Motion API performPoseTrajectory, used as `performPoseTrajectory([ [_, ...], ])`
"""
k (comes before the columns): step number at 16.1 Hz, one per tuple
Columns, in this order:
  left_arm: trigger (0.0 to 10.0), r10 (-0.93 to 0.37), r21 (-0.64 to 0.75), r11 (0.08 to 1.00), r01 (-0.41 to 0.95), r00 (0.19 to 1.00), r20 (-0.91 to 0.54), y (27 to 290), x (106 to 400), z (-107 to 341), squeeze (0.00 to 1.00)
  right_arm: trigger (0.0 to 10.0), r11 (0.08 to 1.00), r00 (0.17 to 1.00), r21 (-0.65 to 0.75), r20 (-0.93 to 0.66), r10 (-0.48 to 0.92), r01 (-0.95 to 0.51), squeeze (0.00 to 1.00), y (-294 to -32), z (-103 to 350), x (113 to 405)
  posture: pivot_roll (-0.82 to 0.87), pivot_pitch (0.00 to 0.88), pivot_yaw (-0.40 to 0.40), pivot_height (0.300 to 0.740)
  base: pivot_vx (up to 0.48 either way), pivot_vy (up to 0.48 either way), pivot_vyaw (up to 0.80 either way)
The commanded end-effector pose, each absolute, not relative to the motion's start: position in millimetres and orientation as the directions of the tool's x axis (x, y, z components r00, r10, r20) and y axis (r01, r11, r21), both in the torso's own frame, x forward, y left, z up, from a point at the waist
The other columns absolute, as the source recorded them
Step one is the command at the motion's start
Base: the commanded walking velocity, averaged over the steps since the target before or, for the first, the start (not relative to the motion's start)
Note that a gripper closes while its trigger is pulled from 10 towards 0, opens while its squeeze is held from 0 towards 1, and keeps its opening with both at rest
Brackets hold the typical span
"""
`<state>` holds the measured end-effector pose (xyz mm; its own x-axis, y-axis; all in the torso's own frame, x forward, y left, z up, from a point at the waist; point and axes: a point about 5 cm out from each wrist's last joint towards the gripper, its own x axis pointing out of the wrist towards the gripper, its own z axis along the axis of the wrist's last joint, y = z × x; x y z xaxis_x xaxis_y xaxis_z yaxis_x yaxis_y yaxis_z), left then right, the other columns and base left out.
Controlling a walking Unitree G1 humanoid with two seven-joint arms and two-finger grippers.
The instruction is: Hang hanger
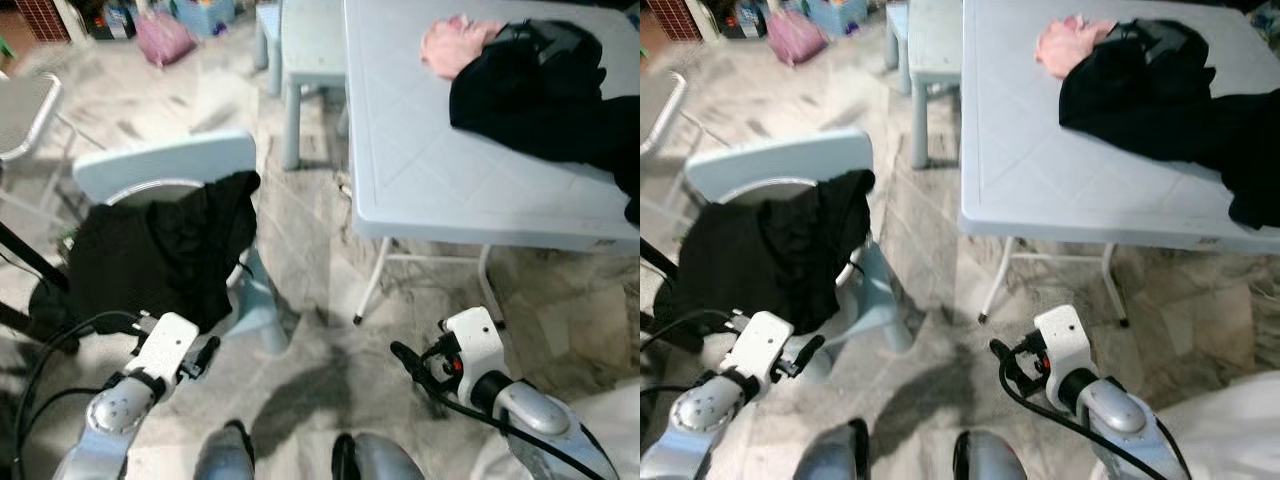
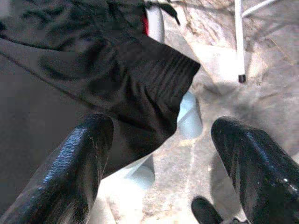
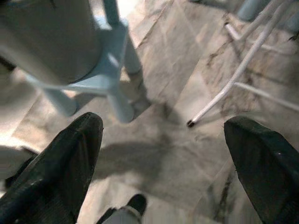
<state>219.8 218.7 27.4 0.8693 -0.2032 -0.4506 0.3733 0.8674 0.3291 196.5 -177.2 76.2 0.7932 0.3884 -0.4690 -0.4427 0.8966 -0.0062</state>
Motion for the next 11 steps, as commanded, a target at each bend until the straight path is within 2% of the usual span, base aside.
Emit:
performPoseTrajectory([
  [1, 10.0, -0.193, 0.35, 0.857, 0.377, 0.867, -0.46, 222.5, 222.4, 25.7, 0.0, 10.0, 0.883, 0.777, 0.011, -0.471, 0.418, -0.468, 0.0, -174.2, 80.1, 193.3, -0.06, 0.257, -0.081, 0.74, 0.0, 0.0, 0.0],
  [2, 10.0, -0.176, 0.398, 0.835, 0.38, 0.87, -0.461, 227.9, 230.3, 26.5, 0.0, 10.0, 0.872, 0.764, 0.035, -0.467, 0.445, -0.487, 0.0, -170.6, 82.7, 192.1, -0.06, 0.256, -0.079, 0.74, 0.0, 0.0, 0.0],
  [5, 10.0, -0.175, 0.427, 0.812, 0.398, 0.864, -0.473, 230.3, 240.4, 25.1, 0.0, 10.0, 0.865, 0.755, 0.04, -0.467, 0.459, -0.501, 0.0, -164.8, 85.1, 192.8, -0.07, 0.26, -0.073, 0.74, 0.0, 0.0, 0.0],
  [11, 10.0, -0.252, 0.439, 0.739, 0.511, 0.814, -0.524, 216.8, 252.1, 16.5, 0.0, 10.0, 0.863, 0.75, 0.039, -0.477, 0.459, -0.504, 0.0, -161.0, 85.5, 194.4, -0.09, 0.257, -0.066, 0.74, 0.0, 0.0, 0.0],
])
